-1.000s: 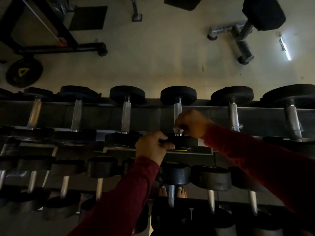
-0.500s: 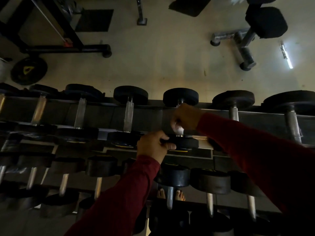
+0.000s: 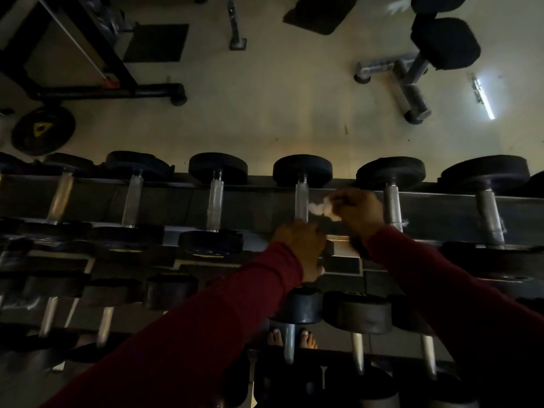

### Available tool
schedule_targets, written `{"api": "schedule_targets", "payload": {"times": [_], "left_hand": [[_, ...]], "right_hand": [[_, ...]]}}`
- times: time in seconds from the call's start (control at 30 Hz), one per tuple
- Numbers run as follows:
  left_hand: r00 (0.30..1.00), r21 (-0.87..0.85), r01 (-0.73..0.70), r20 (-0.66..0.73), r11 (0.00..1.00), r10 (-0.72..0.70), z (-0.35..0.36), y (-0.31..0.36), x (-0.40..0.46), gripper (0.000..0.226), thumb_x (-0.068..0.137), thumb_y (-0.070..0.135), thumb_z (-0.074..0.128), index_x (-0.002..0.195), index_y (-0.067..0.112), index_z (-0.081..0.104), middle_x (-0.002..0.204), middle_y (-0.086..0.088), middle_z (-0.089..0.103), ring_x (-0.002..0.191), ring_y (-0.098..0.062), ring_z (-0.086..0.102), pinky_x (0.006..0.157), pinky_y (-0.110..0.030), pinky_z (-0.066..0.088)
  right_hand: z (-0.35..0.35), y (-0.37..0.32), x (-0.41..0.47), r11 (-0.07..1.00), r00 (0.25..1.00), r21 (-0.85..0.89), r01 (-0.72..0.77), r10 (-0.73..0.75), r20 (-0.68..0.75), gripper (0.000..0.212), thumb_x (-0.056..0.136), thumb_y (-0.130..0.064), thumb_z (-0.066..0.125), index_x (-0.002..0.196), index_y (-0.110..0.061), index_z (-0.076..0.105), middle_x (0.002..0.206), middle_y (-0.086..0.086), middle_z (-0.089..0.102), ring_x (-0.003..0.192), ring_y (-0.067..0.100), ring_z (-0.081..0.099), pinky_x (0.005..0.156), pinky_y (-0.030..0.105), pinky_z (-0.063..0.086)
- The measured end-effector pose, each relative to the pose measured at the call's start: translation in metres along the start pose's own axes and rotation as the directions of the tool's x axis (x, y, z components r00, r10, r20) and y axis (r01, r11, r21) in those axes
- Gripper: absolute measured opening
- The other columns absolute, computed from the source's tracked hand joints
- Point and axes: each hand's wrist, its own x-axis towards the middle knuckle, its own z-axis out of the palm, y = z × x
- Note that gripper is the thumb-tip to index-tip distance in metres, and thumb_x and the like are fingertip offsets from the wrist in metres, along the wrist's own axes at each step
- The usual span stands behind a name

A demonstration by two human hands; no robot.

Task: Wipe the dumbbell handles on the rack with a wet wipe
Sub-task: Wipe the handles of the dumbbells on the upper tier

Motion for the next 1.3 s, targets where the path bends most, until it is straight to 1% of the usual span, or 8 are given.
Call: {"api": "schedule_targets", "payload": {"times": [0.07,0.17,0.27,0.4,0.63,0.93,1.17,1.3], "left_hand": [[0.995,0.212,-0.011,0.096,0.977,-0.009,-0.003,0.021,0.020,0.060,0.080,0.050,0.070,0.125,0.014,0.055,0.123,-0.010,0.054,0.113,-0.033,0.051,0.085,-0.050,0.051],[0.970,0.359,-0.029,0.235,0.933,-0.061,-0.011,0.042,0.042,0.047,0.088,0.029,0.068,0.127,0.007,0.053,0.128,-0.018,0.052,0.119,-0.039,0.049,0.090,-0.055,0.050],[0.973,0.344,-0.048,0.228,0.938,-0.034,-0.012,0.047,0.045,0.052,0.084,0.029,0.070,0.129,0.009,0.053,0.127,-0.016,0.050,0.119,-0.036,0.047,0.092,-0.054,0.047],[0.998,0.328,-0.028,0.059,0.944,0.010,-0.002,0.035,0.028,0.059,0.069,0.039,0.077,0.118,0.011,0.059,0.115,-0.010,0.056,0.107,-0.030,0.050,0.085,-0.048,0.048],[0.979,-0.116,0.130,-0.141,0.985,-0.146,0.016,0.021,0.007,0.056,0.073,0.033,0.074,0.123,0.020,0.055,0.125,0.000,0.048,0.123,-0.022,0.040,0.101,-0.048,0.036],[0.903,-0.430,0.158,-0.302,0.889,-0.306,0.047,0.010,-0.002,0.056,0.072,0.030,0.074,0.124,0.033,0.053,0.123,0.009,0.052,0.121,-0.015,0.044,0.108,-0.039,0.030],[0.763,-0.853,0.321,-0.024,0.411,-0.646,0.074,0.008,-0.017,0.093,0.065,0.048,0.084,0.133,0.018,0.029,0.133,0.000,0.029,0.128,-0.020,0.035,0.108,-0.039,0.041],[0.775,-0.865,0.305,-0.018,0.398,-0.631,0.078,0.006,-0.013,0.089,0.066,0.041,0.085,0.130,0.020,0.027,0.129,0.003,0.028,0.125,-0.017,0.039,0.107,-0.035,0.042]], "right_hand": [[-0.008,0.000,-0.005,0.869,0.961,0.443,-0.220,0.270,-0.052,0.024,0.095,-0.005,0.058,0.108,-0.024,0.064,0.109,-0.002,0.064,0.091,0.008,0.062,0.062,0.018,0.049],[-0.017,-0.002,-0.006,0.664,0.908,0.686,-0.297,0.419,-0.012,0.028,0.094,-0.001,0.057,0.110,-0.023,0.064,0.120,0.009,0.064,0.108,0.026,0.064,0.073,0.028,0.054],[-0.022,0.001,0.007,0.551,0.853,0.734,-0.397,0.517,0.072,0.044,0.095,-0.007,0.057,0.136,-0.021,0.052,0.145,0.014,0.049,0.118,0.024,0.057,0.094,0.036,0.051],[-0.031,0.001,0.006,0.545,0.843,0.671,-0.502,0.482,0.238,0.041,0.099,-0.007,0.046,0.134,-0.027,0.055,0.133,0.008,0.051,0.108,0.025,0.057,0.098,0.042,0.051],[-0.018,-0.016,0.006,0.401,0.820,0.741,-0.538,0.450,0.352,0.034,0.095,-0.003,0.051,0.127,-0.013,0.055,0.123,0.013,0.057,0.108,0.026,0.060,0.083,0.034,0.054],[0.023,-0.018,0.034,0.928,0.959,0.251,-0.274,0.283,0.001,0.025,0.082,-0.021,0.077,0.106,-0.021,0.067,0.113,-0.001,0.066,0.102,0.014,0.063,0.091,0.033,0.056],[0.041,-0.023,0.042,0.975,0.978,-0.092,-0.202,0.196,-0.071,0.010,0.088,-0.022,0.071,0.095,-0.015,0.070,0.089,-0.004,0.063,0.090,0.012,0.059,0.088,0.027,0.049],[0.041,-0.005,0.030,0.962,0.976,-0.194,-0.192,0.208,0.067,0.012,0.086,-0.021,0.072,0.098,-0.019,0.071,0.096,0.002,0.073,0.081,0.009,0.066,0.075,0.025,0.055]]}}
